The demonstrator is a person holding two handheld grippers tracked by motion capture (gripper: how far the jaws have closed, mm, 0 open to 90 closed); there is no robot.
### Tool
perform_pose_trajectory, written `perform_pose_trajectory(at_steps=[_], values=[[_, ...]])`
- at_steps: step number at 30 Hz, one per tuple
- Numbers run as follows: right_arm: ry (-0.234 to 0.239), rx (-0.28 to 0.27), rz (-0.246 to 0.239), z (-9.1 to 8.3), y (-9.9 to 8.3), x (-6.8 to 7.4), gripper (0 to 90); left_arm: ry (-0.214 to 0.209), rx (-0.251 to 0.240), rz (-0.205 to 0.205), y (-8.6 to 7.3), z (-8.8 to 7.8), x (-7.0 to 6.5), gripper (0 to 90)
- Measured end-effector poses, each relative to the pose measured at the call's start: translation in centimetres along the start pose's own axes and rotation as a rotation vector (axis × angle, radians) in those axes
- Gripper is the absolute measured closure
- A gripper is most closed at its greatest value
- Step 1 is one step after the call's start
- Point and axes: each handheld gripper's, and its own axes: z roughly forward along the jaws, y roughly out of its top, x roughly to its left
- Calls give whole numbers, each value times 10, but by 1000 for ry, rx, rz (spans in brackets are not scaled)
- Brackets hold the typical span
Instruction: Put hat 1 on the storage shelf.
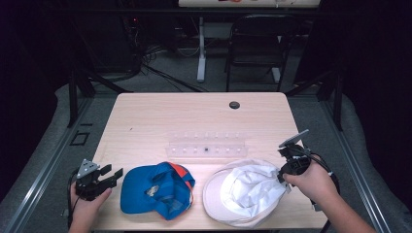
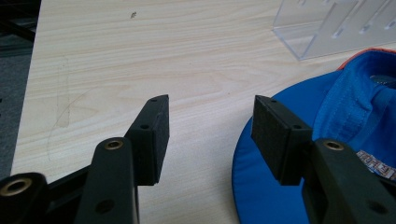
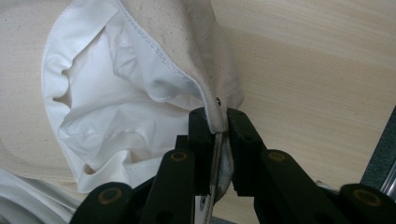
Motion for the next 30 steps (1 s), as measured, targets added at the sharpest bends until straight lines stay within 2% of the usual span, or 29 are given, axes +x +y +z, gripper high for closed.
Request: perform_pose_trajectory(at_steps=[3,4,5,6,10,14,19,20,23,24,28,30], values=[[0,20,-6,-3,2,-1,812,0,0,0,0,0,0,475],[3,21,-3,-3,2,-1,812,2,-15,-2,0,1,-1,475],[12,40,16,-5,3,-2,812,1,-13,-1,0,1,-1,475],[22,35,30,-6,3,-2,812,-1,-5,0,0,0,-1,474],[15,60,24,-9,5,-1,812,1,-13,-2,-1,1,-1,475],[31,63,25,-14,7,0,812,-1,-6,0,0,0,-1,475],[52,50,56,-19,9,1,813,-1,-7,0,0,0,-1,475],[69,70,57,-21,11,-1,813,1,-2,1,0,0,-1,475],[69,58,83,-21,11,-2,813,1,-2,1,0,0,-1,474],[70,78,74,-23,13,-3,813,0,-6,0,0,0,0,474],[63,73,80,-26,13,-2,814,1,-1,-2,0,0,0,475],[71,82,76,-33,13,0,814,2,-3,1,0,0,-1,474]])
